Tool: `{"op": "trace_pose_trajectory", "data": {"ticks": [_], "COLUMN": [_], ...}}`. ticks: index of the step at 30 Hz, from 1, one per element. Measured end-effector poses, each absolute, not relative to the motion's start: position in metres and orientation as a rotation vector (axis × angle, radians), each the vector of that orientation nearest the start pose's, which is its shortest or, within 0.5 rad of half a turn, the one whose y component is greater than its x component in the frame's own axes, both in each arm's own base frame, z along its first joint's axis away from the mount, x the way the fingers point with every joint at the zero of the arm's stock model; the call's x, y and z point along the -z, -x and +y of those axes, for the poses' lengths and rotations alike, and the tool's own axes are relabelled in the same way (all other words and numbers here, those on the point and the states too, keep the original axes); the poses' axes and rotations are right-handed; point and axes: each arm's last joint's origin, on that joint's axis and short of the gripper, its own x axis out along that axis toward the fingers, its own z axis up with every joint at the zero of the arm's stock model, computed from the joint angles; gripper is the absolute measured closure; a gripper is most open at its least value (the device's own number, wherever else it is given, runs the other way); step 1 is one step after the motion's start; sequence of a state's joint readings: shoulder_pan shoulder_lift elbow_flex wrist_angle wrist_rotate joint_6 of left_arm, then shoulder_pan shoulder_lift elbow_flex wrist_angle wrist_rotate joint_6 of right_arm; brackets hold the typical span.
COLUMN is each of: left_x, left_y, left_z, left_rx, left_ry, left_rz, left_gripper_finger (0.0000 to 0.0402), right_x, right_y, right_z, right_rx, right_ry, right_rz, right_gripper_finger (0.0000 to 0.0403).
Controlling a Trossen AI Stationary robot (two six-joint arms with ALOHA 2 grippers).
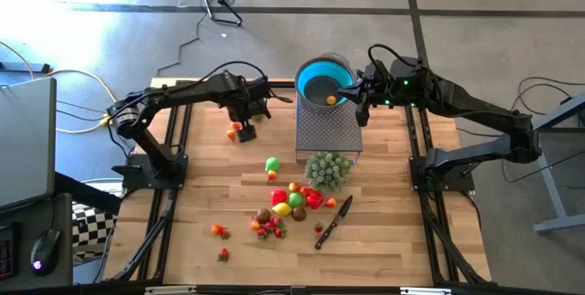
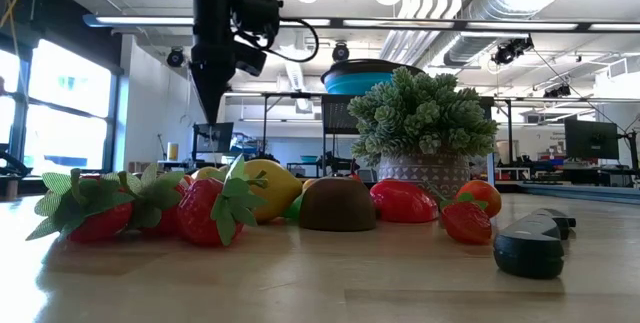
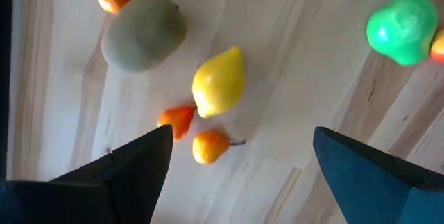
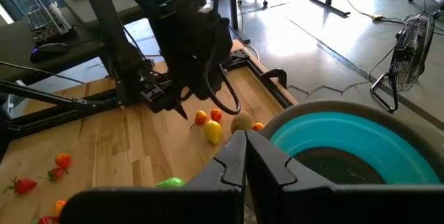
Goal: Pick & Place Fruit
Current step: Put the yellow lemon into the blue strainer bowl
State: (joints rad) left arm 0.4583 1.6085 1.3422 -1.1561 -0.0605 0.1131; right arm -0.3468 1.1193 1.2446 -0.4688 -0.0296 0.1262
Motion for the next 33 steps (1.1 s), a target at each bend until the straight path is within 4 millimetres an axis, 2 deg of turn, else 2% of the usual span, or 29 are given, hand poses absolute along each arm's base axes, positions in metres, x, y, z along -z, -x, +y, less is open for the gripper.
{"op": "trace_pose_trajectory", "data": {"ticks": [16,22,27,33], "left_x": [-0.266,-0.267,-0.267,-0.271], "left_y": [-0.268,-0.268,-0.254,-0.232], "left_z": [0.136,0.135,0.128,0.118], "left_rx": [-0.457,-0.399,-0.382,-0.441], "left_ry": [0.195,0.182,0.150,0.127], "left_rz": [1.386,1.384,1.311,1.177], "left_gripper_finger": [0.0059,0.0059,0.0059,0.0059], "right_x": [-0.399,-0.399,-0.399,-0.399], "right_y": [-0.218,-0.218,-0.218,-0.218], "right_z": [-0.078,-0.078,-0.078,-0.078], "right_rx": [0.339,0.340,0.340,0.341], "right_ry": [-0.189,-0.191,-0.195,-0.195], "right_rz": [0.318,0.318,0.318,0.317], "right_gripper_finger": [0.0401,0.0401,0.0401,0.0401]}}
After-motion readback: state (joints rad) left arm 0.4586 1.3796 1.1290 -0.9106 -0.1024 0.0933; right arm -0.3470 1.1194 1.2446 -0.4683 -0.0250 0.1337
